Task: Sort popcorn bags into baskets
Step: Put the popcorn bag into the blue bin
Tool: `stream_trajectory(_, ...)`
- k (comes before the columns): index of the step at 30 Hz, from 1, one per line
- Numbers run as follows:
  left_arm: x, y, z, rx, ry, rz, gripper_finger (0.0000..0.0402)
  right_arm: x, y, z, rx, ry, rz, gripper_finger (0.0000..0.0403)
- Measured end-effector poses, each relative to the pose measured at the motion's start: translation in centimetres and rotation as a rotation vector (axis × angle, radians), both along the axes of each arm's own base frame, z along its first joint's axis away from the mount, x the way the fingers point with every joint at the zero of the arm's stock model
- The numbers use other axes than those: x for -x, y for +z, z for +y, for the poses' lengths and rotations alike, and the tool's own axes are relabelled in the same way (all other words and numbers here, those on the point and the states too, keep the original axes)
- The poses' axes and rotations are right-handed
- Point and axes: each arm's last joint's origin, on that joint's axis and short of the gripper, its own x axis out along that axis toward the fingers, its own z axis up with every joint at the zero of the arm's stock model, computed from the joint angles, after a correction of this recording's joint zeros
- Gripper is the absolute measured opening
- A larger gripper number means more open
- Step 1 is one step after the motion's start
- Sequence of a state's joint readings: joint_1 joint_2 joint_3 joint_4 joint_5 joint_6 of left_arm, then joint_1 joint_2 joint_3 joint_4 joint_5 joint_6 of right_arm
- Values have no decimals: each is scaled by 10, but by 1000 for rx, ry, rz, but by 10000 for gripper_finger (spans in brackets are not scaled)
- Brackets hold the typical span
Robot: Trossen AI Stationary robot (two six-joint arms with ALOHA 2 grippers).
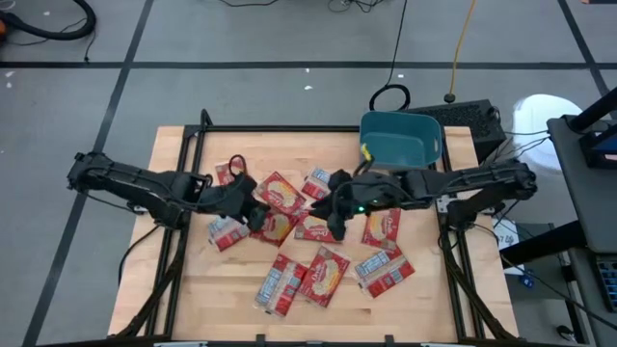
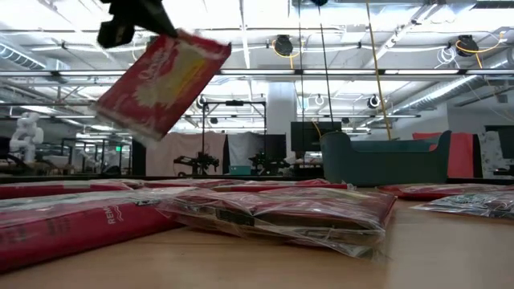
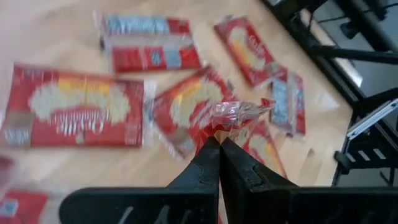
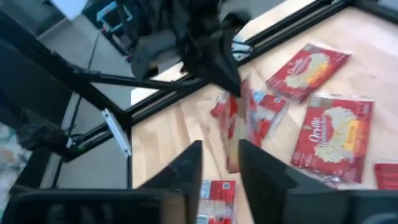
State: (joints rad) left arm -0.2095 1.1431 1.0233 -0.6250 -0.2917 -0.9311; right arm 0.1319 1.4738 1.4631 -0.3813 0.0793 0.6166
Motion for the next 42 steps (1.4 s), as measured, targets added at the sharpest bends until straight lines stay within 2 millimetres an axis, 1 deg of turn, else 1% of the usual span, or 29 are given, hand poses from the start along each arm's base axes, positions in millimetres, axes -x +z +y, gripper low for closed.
stream_trajectory(4,-2,15,6,-64,-33,-33,0,-8,-9,-11,-16,15,38,176)
stream_trajectory(6,-3,23,8,-92,-48,-56,0,-10,-11,-14,-3,19,39,203)
stream_trajectory(9,-6,30,12,-126,-62,-99,0,-10,-9,-20,9,25,25,235)
stream_trajectory(11,-9,35,13,-145,-71,-140,0,-10,-8,-24,18,20,20,249)
stream_trajectory(14,-12,41,15,-170,-76,-203,0,-11,-9,-26,20,17,18,257)
stream_trajectory(21,-18,50,22,-238,-92,-294,0,-10,-9,-27,40,19,23,258)
stream_trajectory(25,-20,54,25,-270,-126,-330,0,-10,-11,-28,127,8,42,258)
stream_trajectory(29,-22,58,25,-304,-147,-370,0,-10,-9,-33,218,41,27,241)
stream_trajectory(32,-22,60,25,-330,-157,-382,0,-10,-10,-37,250,53,40,213)
stream_trajectory(42,-22,61,27,-360,-161,-387,6,-9,-12,-38,282,72,65,71)
